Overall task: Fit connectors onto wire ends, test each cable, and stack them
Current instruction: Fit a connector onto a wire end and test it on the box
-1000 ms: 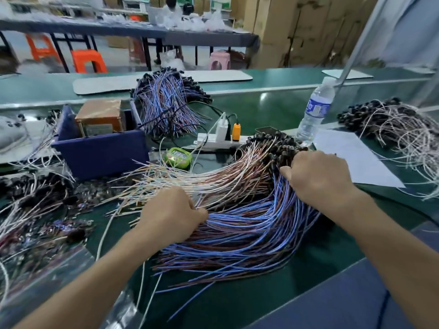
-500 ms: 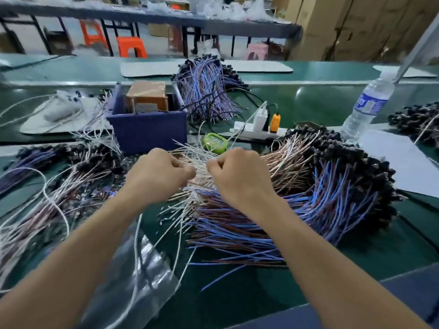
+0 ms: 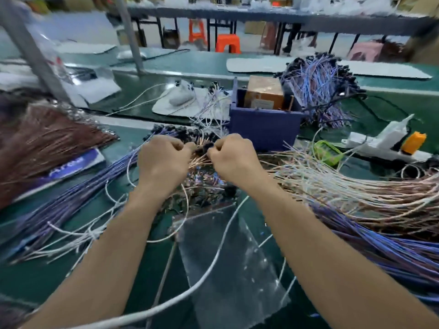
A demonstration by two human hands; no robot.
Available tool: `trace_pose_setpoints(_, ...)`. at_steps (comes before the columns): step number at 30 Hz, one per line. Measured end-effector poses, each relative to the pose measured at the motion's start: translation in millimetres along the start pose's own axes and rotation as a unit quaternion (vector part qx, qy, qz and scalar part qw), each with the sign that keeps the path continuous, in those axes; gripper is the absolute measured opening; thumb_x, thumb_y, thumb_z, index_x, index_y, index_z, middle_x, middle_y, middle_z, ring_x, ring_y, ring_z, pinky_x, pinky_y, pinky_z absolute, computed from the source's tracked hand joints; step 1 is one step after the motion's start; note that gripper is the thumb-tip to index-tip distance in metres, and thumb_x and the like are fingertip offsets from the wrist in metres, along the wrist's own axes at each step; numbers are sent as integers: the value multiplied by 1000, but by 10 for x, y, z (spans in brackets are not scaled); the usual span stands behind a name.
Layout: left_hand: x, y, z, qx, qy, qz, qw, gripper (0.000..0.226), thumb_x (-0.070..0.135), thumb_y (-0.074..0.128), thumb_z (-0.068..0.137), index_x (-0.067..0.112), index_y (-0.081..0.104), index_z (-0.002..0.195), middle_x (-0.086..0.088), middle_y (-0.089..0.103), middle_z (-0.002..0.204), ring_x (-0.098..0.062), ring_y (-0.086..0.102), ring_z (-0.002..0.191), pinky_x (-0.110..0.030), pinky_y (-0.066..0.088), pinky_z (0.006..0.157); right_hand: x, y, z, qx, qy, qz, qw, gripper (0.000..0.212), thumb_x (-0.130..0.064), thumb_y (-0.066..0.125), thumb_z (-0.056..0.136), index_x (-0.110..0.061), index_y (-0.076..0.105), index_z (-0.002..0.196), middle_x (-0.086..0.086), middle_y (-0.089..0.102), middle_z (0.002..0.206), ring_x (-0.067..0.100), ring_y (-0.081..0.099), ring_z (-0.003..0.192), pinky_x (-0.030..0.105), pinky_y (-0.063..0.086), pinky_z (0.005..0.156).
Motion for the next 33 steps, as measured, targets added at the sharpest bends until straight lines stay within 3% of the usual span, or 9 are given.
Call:
trace_pose_setpoints(2, -131, -38, 72, -1, 15, -9, 1000, 15, 30, 74, 88, 28, 81, 100, 5, 76, 80, -20, 69, 79, -29, 53, 74, -89, 149, 108, -12, -11, -20, 1000, 19, -19, 59, 92, -12, 76, 87, 9, 74, 89, 30, 67, 86, 34, 55, 74)
trace_pose_setpoints(4, -223, 8, 100, -16, 35, -25, 999, 45, 14, 72, 88, 29, 69, 131, 6, 75, 99, -15, 68, 92, -26, 50, 87, -144, 267, 186, -25, -14, -19, 999, 17, -14, 61, 90, -17, 77, 96, 7, 75, 99, 27, 68, 92, 36, 58, 84)
trace_pose_setpoints(6, -292, 67, 111, -17, 41, -5, 999, 52, 12, 70, 88, 28, 64, 137, 1, 73, 115, -20, 65, 108, -31, 48, 96, -181, 364, 249, -42, -24, -24, 999, 18, -10, 62, 89, -20, 76, 94, 5, 74, 101, 25, 68, 94, 34, 58, 87)
trace_pose_setpoints(12, -392, 214, 132, -41, 24, 18, 999, 35, 18, 61, 90, 31, 75, 120, 0, 75, 115, -25, 66, 107, -35, 51, 94, -206, 462, 403, -43, -20, -58, 997, 29, -4, 59, 79, -29, 73, 71, 0, 76, 90, 22, 69, 88, 37, 60, 84)
trace_pose_setpoints(16, -473, 221, 155, -33, -5, -16, 999, 33, 20, 65, 88, 29, 75, 118, 1, 76, 114, -24, 67, 107, -33, 51, 94, -371, 487, 479, -11, -51, -46, 998, 33, -2, 59, 81, -26, 78, 92, 2, 75, 101, 25, 67, 97, 39, 58, 89)
trace_pose_setpoints(20, -574, 220, 178, -33, -31, -45, 998, 40, 25, 72, 84, 28, 73, 124, -2, 76, 112, -27, 67, 106, -30, 48, 87, -607, 666, 591, -41, -106, -135, 984, 36, -6, 60, 86, -29, 76, 107, 2, 73, 116, 26, 63, 113, 37, 50, 100)
trace_pose_setpoints(27, -678, 236, 209, -49, -67, -86, 993, 44, 31, 77, 85, 29, 70, 129, 4, 74, 110, -21, 66, 100, -24, 41, 80, -721, 828, 709, -101, -139, -262, 950, 23, -16, 61, 91, -25, 72, 109, 2, 68, 120, 27, 61, 114, 40, 45, 100)
trace_pose_setpoints(30, -614, 155, 202, -17, -47, -103, 993, 27, 32, 72, 91, 28, 77, 117, 0, 78, 102, -24, 70, 93, -28, 49, 77, -714, 679, 703, -104, -121, -170, 972, 10, -16, 66, 93, -24, 71, 96, 0, 71, 109, 22, 64, 101, 33, 50, 90)
trace_pose_setpoints(33, -585, 27, 206, 27, -28, -124, 991, 18, 33, 68, 95, 27, 81, 106, 1, 78, 91, -23, 69, 83, -33, 55, 75, -622, 368, 618, -53, -79, 37, 995, 9, -18, 66, 96, -18, 75, 95, -4, 70, 86, 16, 61, 76, 29, 49, 68)
Point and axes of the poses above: each hand's wrist, its own z-axis towards the middle knuckle, its own y-axis out of the palm, x = y × z, the point moved 9 cm from there along z, towards the middle knuckle
